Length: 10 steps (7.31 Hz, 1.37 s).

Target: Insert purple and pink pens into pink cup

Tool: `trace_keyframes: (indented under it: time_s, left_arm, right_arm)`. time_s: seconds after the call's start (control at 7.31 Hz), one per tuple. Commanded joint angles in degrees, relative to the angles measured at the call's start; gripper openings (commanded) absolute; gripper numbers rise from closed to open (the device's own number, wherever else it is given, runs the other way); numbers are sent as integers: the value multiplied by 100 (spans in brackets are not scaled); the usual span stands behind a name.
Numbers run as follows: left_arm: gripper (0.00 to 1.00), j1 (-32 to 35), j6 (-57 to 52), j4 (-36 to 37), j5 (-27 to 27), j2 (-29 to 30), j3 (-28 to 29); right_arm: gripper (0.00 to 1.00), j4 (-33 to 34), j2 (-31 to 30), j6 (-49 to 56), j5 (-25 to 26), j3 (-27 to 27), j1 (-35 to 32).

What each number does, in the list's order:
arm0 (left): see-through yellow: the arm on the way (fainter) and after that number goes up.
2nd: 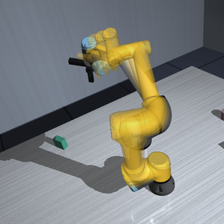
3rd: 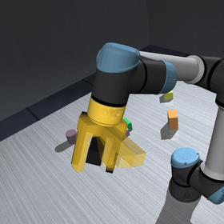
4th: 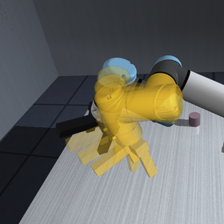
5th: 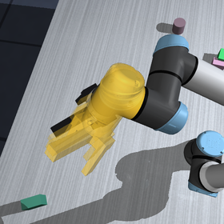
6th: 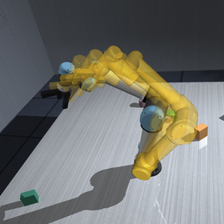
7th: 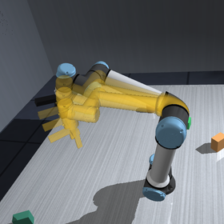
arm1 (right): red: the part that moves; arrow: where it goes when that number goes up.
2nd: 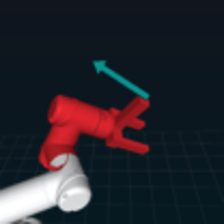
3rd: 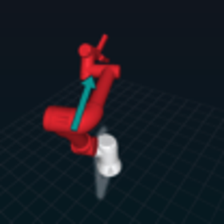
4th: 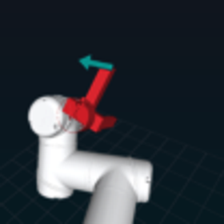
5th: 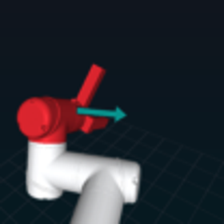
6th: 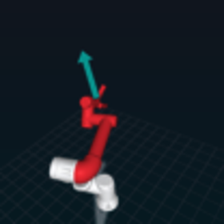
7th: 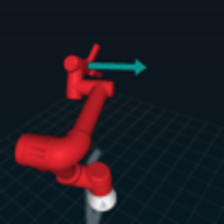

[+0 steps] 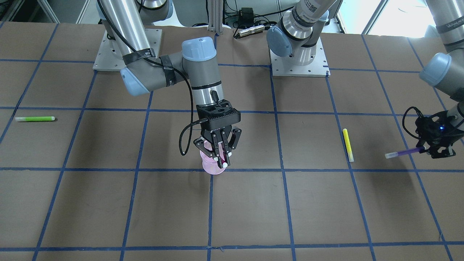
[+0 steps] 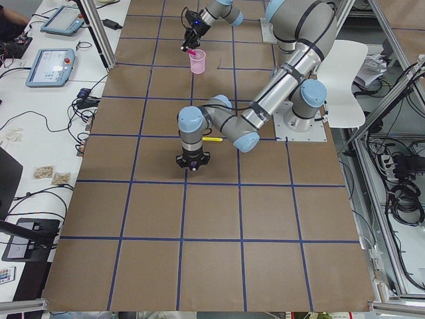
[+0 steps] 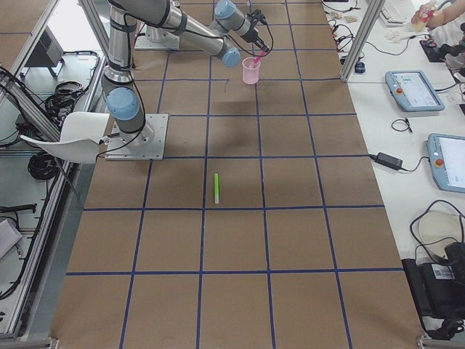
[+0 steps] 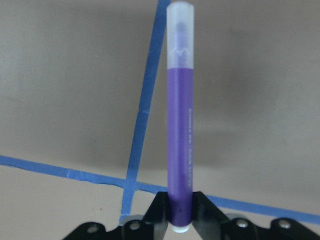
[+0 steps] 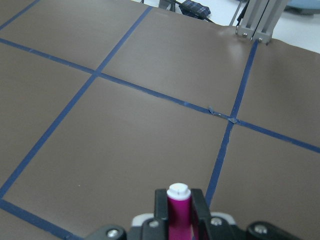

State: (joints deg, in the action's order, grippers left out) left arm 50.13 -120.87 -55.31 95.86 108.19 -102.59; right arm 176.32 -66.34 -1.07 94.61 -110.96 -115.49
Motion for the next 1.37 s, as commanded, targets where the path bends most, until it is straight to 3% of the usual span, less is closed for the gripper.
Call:
trace_keyframes:
  time_s: [0.0,0.14,0.27,0.41,0.68,0.82,0.96,1.23]
  left_arm:
    - [0,985,937,-907,623,-848,72]
    - [0,1390,1387,-1520,905,-1235,168]
    - [0,1620,1800,-2205,925,-1596,308]
    - [0,1945,2840,-2960,952,-1886,405]
    - [0,2997,4075,-3563,1109,-2039,450]
    - [0,3499,4977,-3557,1154,-1900,450]
    - [0,3956,5656,-3557,1285,-1803,494]
    - [0,4773,7089,-3522,1268,-1347,547]
  right_arm:
    - [100,-306,-54,-497,-3,-93,87]
    - [100,-1057,-185,-543,-73,204,236]
    - [100,-2396,-396,-543,-196,798,603]
    - [100,-3645,-563,-491,-623,1413,1164]
    - [100,-5828,-669,189,-1344,2199,2578]
    - [100,-6499,-1070,517,-1113,2184,2706]
    - [100,-7619,-1562,503,-780,2384,2803]
    - [100,-9222,-1925,546,-751,2668,2717]
